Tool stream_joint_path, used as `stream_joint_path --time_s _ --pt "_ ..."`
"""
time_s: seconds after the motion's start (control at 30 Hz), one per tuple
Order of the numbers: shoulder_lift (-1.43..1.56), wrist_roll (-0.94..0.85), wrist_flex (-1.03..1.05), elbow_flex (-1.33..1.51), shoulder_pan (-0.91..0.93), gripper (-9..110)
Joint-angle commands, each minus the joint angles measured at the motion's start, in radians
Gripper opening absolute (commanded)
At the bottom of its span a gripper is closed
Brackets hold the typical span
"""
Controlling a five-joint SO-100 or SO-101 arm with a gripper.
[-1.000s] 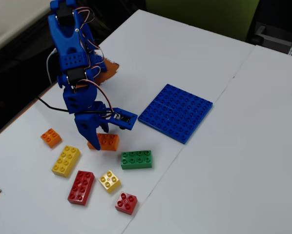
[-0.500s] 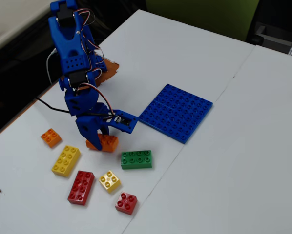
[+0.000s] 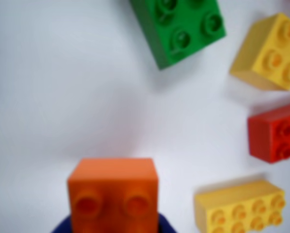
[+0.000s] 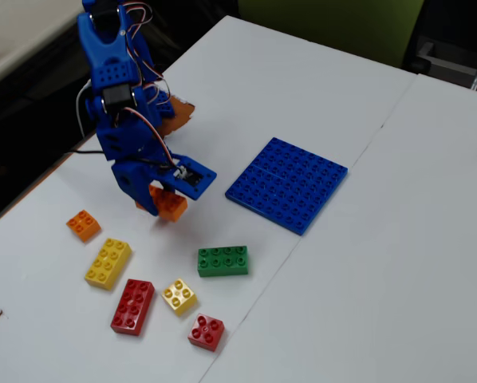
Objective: Pick up the 2x4 orange block and go up the 8x8 blue block.
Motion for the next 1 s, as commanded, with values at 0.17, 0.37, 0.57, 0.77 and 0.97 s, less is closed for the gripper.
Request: stream_joint_path --time_s 0.17,0.37,0.57,0.77,0.97 --pt "0.393 0.374 0.278 -0.040 -0.164 3" --pt "0.535 0.632 0.202 -0.040 -0.370 3" --pt "0.644 0.744 -0.041 -0.040 -0.540 2" --pt "0.594 0.834 -0.310 -0.041 -0.626 1" --pt "0.370 0.887 -0.252 -0.344 -0.666 1"
